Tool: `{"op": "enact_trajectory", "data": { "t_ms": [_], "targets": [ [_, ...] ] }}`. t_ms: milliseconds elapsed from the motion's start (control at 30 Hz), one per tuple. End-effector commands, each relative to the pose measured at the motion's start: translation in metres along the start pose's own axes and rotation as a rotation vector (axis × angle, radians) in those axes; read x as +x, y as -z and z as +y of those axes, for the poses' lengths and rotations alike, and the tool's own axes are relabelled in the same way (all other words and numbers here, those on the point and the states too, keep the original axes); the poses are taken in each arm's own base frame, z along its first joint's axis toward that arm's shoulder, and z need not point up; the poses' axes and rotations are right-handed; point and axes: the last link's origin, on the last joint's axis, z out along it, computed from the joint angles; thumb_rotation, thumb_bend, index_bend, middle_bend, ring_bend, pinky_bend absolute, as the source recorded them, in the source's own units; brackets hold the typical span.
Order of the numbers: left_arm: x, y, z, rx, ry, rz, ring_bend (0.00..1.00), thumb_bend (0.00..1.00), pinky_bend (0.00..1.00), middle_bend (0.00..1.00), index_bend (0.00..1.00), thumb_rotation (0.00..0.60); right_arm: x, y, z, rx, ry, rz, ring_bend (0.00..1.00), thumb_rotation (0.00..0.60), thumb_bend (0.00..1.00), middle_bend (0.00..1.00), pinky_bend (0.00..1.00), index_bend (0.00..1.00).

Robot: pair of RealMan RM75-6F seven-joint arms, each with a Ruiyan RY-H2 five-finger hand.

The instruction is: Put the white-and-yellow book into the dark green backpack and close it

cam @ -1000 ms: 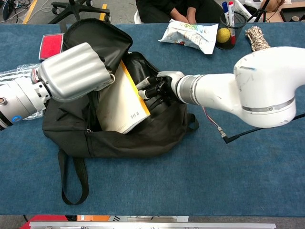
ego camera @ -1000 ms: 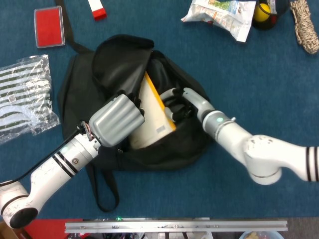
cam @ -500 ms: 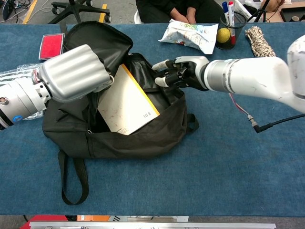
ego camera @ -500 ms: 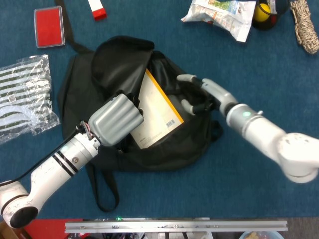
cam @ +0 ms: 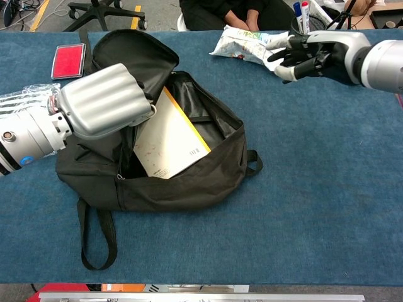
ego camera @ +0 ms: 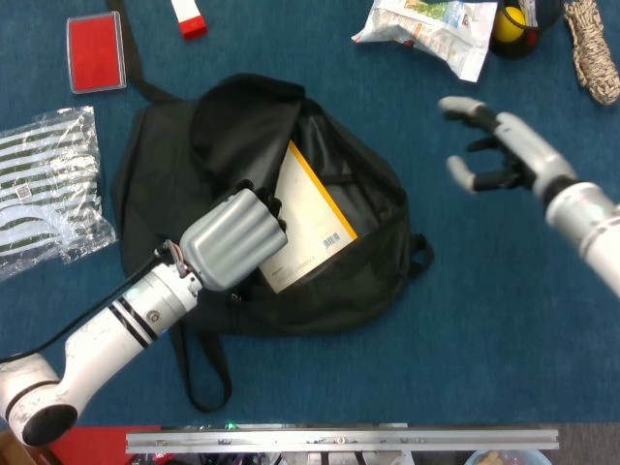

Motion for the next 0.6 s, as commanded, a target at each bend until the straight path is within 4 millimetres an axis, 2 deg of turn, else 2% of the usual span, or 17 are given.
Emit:
{"op": "enact_trajectory", "data": {
  "t_ms": [33, 100, 233, 600],
  "targets": [
    [0.002, 0.0, 0.002, -0.008, -0.004, 0.015, 0.53, 0.4, 0.64, 0.49, 0.51, 0.6, 0.025, 0.011, 0.025, -0.022, 0.081, 0.091, 0.06, 0.6, 0.48, 0.12, 0.17, 0.11],
    [0.004, 0.0, 0.002, -0.011, -0.007, 0.036, 0.51, 0.4, 0.63, 0.43, 0.45, 0.6, 0.033, 0.013, 0.032, -0.028, 0.102, 0.124, 0.06, 0.6, 0.47, 0.12, 0.17, 0.11],
    [0.01, 0.001, 0.001, -0.011, 0.029, 0.06, 0.41, 0.4, 0.6, 0.32, 0.35, 0.6, 0.045, 0.016, 0.041, -0.032, 0.104, 0.163, 0.06, 0.6, 0.48, 0.12, 0.17, 0.11],
    [0.023, 0.014, -0.008, 0.012, 0.097, 0.092, 0.4, 0.4, 0.58, 0.3, 0.26, 0.6, 0.064, 0.021, 0.054, -0.044, 0.117, 0.212, 0.05, 0.6, 0.48, 0.12, 0.17, 0.11]
  ]
}}
